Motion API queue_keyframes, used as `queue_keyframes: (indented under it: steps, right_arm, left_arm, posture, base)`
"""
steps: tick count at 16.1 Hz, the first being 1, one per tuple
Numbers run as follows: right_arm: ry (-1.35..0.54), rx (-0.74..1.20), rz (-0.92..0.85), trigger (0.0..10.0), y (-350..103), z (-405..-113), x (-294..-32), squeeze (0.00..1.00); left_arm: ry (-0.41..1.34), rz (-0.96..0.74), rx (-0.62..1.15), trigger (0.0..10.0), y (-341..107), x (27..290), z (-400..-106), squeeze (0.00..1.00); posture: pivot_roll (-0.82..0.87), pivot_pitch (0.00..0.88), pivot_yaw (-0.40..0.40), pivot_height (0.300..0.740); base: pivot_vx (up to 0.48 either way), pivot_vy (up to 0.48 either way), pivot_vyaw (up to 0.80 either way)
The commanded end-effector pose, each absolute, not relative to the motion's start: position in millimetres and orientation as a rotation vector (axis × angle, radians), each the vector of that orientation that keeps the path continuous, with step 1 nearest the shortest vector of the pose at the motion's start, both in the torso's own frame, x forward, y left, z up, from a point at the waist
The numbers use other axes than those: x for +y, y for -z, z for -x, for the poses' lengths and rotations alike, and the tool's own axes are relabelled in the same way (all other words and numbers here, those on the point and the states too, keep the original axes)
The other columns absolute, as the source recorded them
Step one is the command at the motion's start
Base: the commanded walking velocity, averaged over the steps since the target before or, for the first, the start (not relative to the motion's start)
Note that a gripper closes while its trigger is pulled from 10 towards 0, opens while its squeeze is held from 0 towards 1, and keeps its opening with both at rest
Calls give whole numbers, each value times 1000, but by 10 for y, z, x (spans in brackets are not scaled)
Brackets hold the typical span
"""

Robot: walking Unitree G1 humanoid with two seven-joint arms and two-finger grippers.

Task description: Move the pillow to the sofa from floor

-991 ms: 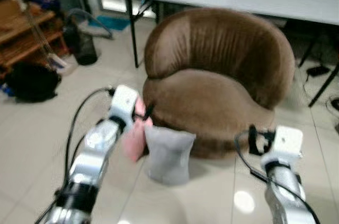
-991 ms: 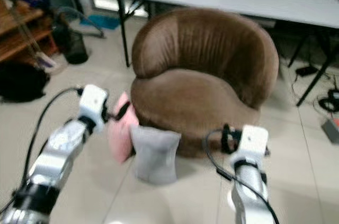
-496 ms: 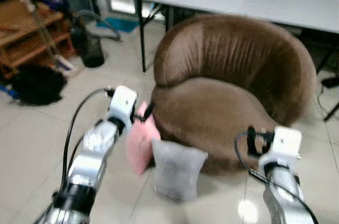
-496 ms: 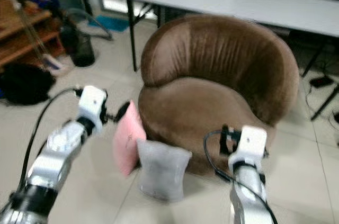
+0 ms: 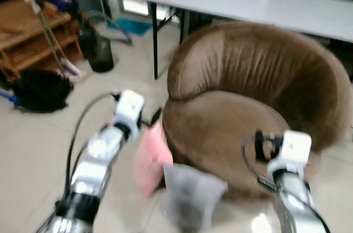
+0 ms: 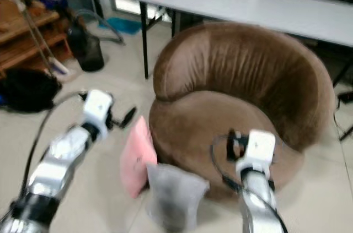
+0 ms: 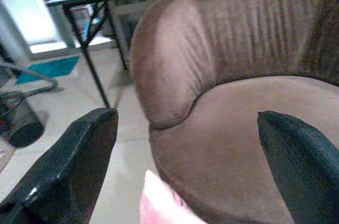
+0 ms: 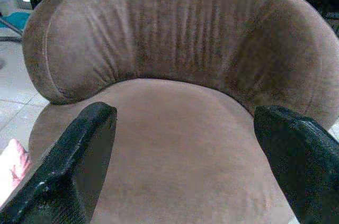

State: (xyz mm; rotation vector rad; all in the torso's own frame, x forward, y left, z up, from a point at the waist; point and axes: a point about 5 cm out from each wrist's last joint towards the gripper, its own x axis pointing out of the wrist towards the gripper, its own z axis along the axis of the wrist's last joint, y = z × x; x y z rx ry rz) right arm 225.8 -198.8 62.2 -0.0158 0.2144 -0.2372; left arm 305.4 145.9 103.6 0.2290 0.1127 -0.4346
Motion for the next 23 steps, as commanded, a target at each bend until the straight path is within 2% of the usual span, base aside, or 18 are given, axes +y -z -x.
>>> queue_keyframes:
  steps: [1,10,20,23]
  right_arm:
    - [231,232,-8,10000,-605,-2216,-2031,0]
    - [172,232,-7,10000,-607,-2247,-1997,0]
    - [131,237,-19,10000,-586,-2241,-1939,0]
    - [5,232,-40,10000,-561,-2245,-1836,0]
  left_arm:
    - [500,-226,102,10000,-1029,1357,-3005,0]
    - [469,-156,149,10000,-940,1566,-2808,0]
    - [424,-160,155,10000,-920,1581,-2787,0]
    - [435,-193,130,10000,-911,1588,-2814,0]
  posture:
    - [-31,6,-10,735]
    - [-16,23,-21,665]
    - [-12,32,-28,590]
    - [-11,31,-30,575]
  base:
    - [0,0,0]
    - [0,0,0]
    - [0,0,0]
    - [0,0,0]
